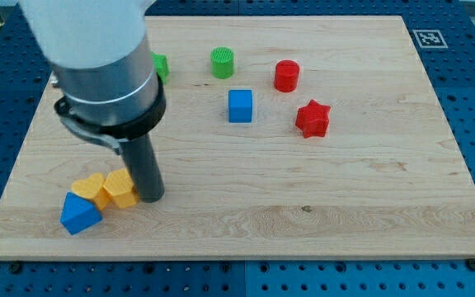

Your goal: Point at the blue cube

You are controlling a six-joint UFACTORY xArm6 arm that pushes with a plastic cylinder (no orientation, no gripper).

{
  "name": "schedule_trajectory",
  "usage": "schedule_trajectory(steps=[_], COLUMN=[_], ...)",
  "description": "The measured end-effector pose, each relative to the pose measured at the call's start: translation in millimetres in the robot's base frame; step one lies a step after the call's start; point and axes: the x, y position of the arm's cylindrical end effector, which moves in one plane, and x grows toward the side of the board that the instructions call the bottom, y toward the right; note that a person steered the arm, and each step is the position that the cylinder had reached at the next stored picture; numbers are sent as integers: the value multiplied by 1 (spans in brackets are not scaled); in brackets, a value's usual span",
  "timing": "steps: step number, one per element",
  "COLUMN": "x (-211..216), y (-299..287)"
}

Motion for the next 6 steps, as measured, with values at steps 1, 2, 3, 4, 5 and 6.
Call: schedule_trajectory(steps=[1,2,3,4,5,6], x=[10,17,22,22,18,-15], y=[-15,-35,-48,-28,21,73])
